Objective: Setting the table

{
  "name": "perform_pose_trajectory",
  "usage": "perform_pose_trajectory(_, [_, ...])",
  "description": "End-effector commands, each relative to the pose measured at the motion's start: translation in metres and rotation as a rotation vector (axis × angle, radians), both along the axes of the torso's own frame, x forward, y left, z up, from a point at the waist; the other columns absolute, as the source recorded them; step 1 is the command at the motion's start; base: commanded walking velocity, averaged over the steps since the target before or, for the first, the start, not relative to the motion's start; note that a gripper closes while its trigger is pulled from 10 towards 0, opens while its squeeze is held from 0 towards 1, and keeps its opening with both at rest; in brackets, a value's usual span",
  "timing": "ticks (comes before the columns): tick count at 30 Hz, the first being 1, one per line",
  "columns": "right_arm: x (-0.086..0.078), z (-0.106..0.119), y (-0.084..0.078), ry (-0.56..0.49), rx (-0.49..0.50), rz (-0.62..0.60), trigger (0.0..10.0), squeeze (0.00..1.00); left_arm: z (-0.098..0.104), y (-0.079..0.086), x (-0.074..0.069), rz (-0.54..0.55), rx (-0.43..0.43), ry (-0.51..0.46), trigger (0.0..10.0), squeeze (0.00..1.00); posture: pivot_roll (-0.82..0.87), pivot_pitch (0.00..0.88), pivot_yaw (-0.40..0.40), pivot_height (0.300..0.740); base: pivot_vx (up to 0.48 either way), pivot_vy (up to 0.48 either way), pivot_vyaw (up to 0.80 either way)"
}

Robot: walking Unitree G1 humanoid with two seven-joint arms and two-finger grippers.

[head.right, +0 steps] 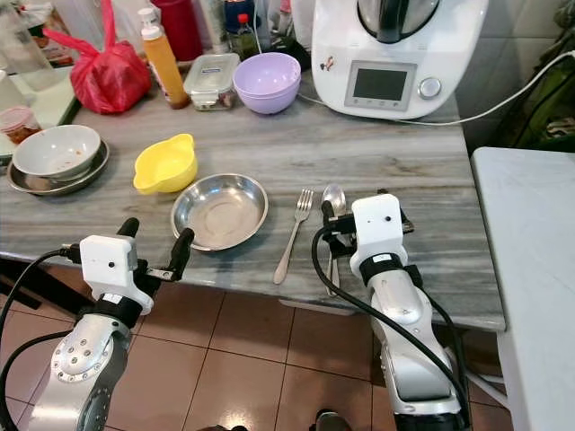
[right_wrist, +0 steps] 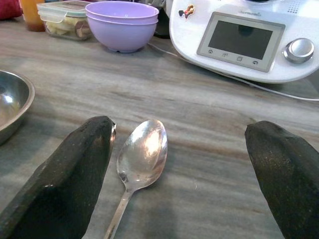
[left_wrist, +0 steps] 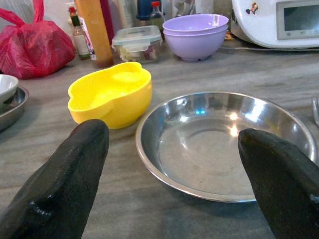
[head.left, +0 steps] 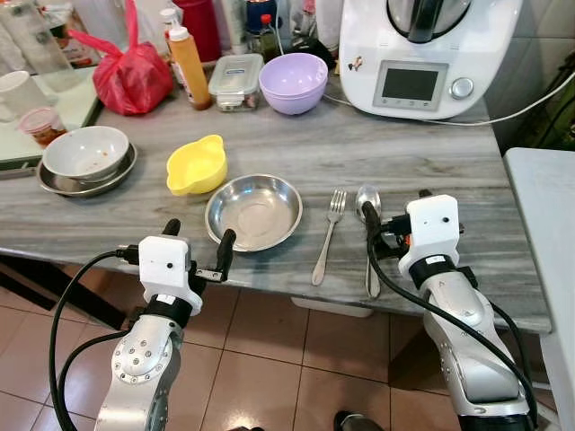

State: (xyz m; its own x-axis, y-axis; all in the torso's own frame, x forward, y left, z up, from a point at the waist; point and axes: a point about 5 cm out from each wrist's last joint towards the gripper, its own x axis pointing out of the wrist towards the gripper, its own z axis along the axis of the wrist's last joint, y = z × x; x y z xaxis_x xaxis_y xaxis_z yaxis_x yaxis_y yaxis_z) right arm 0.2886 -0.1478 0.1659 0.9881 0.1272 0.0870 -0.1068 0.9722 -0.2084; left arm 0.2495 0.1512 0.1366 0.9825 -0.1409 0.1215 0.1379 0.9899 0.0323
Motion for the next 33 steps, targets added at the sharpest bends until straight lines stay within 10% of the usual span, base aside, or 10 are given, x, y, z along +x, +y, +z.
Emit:
perform_pose_trajectory(1, [-0.0004,-0.0013,0.0014,0.002,0.008,0.014,10.0,0.00,-0.0028,0.0037,-0.0004,0.023,0.007,0.021,10.0,0.00,-0.11,0.125,0.088,0.740,0.000,0.000,0.00])
perform_pose_trajectory(33, [-0.0035,-0.0071,-0.0008,0.021,0.017,-0.010,10.0,0.00,-0.0055,0.0079,-0.0019,0.014,0.027,0.058,10.0,0.00,-0.11,0.142,0.102,0.740,-0.132,0.000,0.00])
